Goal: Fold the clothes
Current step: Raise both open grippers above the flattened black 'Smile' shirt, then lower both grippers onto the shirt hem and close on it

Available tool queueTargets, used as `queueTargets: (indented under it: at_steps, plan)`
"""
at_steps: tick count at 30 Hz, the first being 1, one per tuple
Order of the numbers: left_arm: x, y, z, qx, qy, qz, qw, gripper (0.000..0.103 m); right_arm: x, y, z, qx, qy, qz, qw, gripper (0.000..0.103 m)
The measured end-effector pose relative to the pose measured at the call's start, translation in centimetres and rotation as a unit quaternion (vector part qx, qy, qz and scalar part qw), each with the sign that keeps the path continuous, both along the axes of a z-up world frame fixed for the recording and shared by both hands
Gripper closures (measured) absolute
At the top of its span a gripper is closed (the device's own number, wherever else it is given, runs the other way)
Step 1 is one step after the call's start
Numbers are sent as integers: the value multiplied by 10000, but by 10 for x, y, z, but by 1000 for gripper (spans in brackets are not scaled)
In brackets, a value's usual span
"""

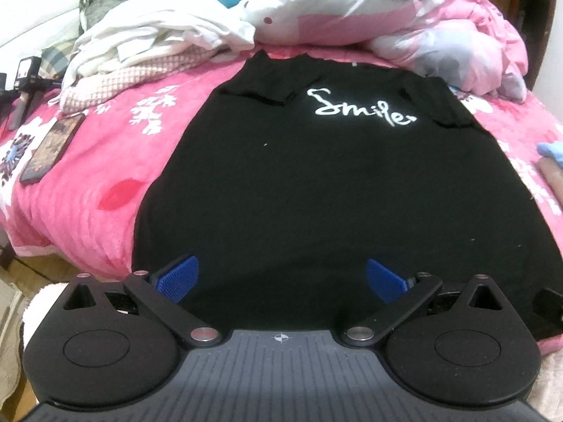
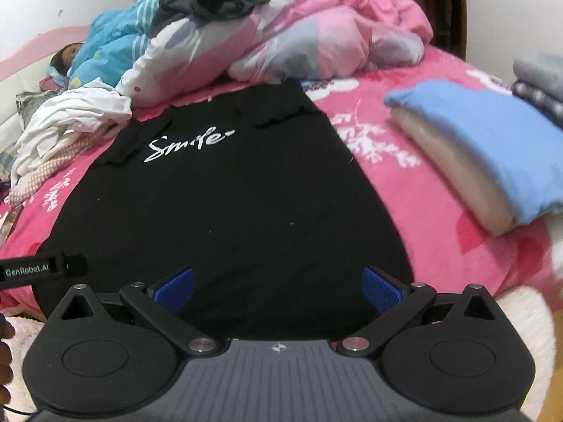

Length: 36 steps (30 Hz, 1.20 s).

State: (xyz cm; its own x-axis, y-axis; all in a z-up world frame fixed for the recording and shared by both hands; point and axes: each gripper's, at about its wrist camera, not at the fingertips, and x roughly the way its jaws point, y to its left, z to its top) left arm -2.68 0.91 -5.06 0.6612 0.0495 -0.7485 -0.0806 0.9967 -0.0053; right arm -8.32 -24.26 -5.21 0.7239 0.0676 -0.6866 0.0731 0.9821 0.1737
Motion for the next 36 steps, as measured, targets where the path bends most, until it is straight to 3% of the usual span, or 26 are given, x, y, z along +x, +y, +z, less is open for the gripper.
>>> queueTargets:
  at_steps: [14,36]
  plan:
    - [3,0,-7,158,179,85,9997,0,4,5,-15,40,263,11,9996,0]
    - [6,-7,-17,489,369,107,9981,0,2,15,-26,-154,270,192,9993,0]
